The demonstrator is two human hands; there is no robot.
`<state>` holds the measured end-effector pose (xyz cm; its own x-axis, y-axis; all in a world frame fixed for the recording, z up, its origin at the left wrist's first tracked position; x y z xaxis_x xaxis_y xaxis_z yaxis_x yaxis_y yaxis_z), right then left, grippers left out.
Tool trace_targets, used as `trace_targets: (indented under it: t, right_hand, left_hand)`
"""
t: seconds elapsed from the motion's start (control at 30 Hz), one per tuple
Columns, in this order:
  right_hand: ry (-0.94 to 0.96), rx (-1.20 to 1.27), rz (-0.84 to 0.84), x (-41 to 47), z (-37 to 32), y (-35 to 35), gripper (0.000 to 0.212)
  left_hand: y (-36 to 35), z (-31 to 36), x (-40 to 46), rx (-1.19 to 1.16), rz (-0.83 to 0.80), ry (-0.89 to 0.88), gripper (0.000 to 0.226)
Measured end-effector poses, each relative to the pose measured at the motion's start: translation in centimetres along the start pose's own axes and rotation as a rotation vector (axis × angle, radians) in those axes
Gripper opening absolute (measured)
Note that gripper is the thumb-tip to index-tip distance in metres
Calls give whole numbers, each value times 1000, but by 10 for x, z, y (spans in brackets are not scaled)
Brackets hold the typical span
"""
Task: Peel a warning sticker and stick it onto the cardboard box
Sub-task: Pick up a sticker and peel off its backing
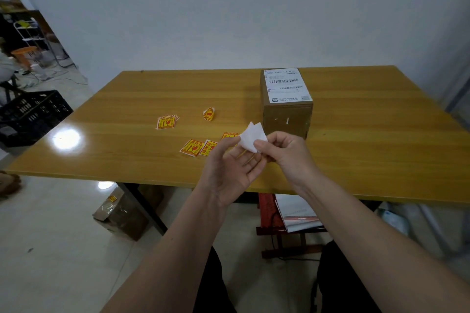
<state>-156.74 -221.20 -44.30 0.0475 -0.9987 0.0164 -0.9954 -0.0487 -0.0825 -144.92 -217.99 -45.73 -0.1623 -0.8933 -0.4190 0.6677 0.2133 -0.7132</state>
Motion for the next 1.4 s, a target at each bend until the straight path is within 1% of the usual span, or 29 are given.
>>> trace_targets:
  t: [0.07,0.13,0.17,0.23,0.3,0.47,0.6,0.83,1.1,1.4]
  right_hand:
    - [9,15,37,1,-1,2,15]
    - [23,6,74,4,-2,7,16]
    - [29,-13,73,4,-2,7,17]
    - [37,-37,57,3,-2,6,18]
    - [36,-34,58,1,-2,4,18]
    - [35,-35,64,1,-2,4,21]
    - [41,-35,65,-1,-1,4,26]
    - [50,-38,38,1,1,5,27]
    - [33,-77,8,3,2,10,25]
    - [36,-124,0,6,3,17,28]
  left_hand:
    - [0,0,-1,-63,-43,33,52]
    - [-1,2,-2,-41,-69,25,56]
    - [0,1,0,33,-50,-9,50]
    - [3,0,5,206,47,-106,28]
    - [5,-2,8,267,144,-163,11]
    - [9,-1,8,313,220,-216,3]
    - [11,4,6,366,288,-245,7]
    - [14,12,4,392,335,-243,12]
    - [18,15,4,428,333,-250,10]
    - [21,27,5,573,334,-262,16]
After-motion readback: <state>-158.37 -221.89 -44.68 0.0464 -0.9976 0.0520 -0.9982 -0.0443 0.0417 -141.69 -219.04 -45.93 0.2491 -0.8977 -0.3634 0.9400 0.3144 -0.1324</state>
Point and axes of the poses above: each hand's wrist, its own x-axis towards the middle knuckle, its own y-axis out of the back of the hand, z = x × y, the point moved 4 cm from there along x, towards the middle knuckle, and after that the axes turned 8 degrees about z, right-handed, at the moved point
